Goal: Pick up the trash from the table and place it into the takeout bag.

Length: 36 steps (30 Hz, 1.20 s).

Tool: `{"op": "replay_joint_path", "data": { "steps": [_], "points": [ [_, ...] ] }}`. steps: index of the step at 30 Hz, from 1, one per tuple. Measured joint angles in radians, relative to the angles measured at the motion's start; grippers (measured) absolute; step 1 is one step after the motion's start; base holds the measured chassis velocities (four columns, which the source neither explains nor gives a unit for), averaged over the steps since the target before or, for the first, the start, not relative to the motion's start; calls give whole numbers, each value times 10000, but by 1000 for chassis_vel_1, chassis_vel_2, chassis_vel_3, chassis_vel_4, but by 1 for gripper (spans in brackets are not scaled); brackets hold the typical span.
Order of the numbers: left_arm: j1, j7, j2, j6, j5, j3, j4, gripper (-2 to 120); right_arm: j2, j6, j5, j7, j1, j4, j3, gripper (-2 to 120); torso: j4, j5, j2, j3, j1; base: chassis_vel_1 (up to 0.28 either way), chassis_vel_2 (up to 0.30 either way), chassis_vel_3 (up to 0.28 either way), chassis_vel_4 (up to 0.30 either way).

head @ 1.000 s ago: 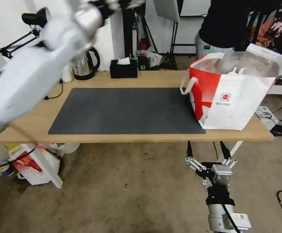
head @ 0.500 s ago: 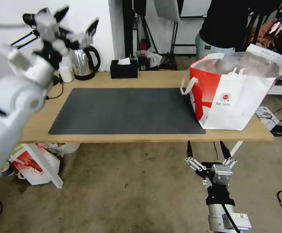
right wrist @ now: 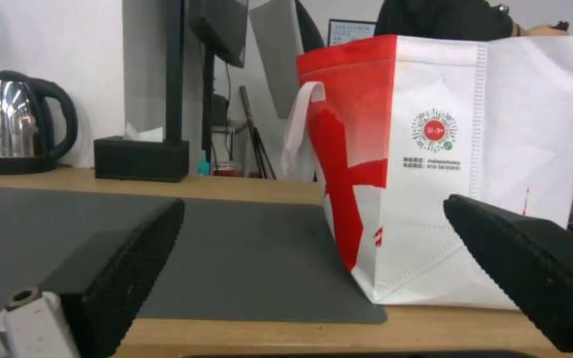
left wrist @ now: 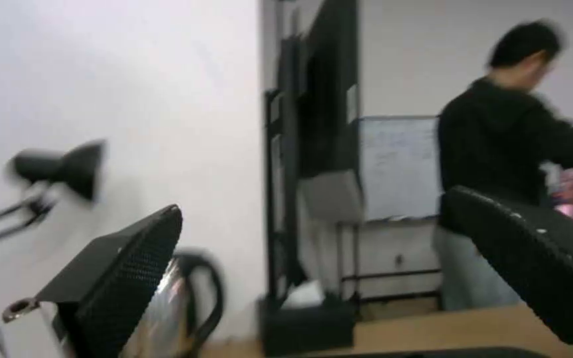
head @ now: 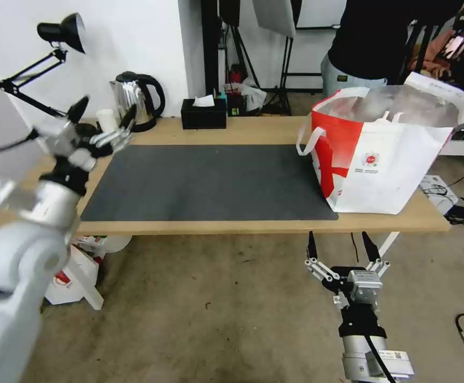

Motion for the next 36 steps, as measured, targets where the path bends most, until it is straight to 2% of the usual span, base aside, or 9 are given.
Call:
{"op": "replay_joint_path", "data": {
  "steps": [2,4,5,8,12,18,21,32,36],
  "points": [
    [919,8,-990,-515,1013,-88,-62,100,0,0,1,-2,-3,1,-2,100,-4,1,0,0,1,0,0,0,0],
    [1413,2,-1572,-835,1514,-107,-79,100,-2,0,0,-3,-2,0,-3,100,0,-1,0,0,0,0,0,0,0],
    [1413,2,-1572,-835,1514,-107,-79,100,-2,0,0,-3,-2,0,-3,100,0,-1,0,0,0,0,0,0,0],
    [2363,-33,-2517,-1558,2364,3,-87,100,-1,0,0,-1,-1,0,0,100,0,2,0,0,0,0,0,0,0],
    [2978,-196,-3158,-1896,2934,197,-92,100,-1,0,0,-1,-1,0,0,100,-6,2,0,0,1,0,0,0,0],
    [3543,-402,-3648,-1975,3325,800,-242,100,-1,0,0,-1,-1,0,-3,100,-2,2,0,1,0,0,0,0,0],
    [3701,-359,-3973,-2353,4139,1033,-174,100,-1,0,0,-1,-1,0,-2,100,-6,2,0,1,1,0,0,0,0],
    [4206,-276,-3976,-2860,4496,1536,91,100,-1,0,0,-1,-2,0,-3,100,-3,-1,0,1,2,0,0,0,0],
    [4258,-286,-3774,-3101,4607,1834,641,100,-1,0,0,-1,-2,0,-2,100,-3,0,-1,1,2,0,0,0,0]
  ]
}}
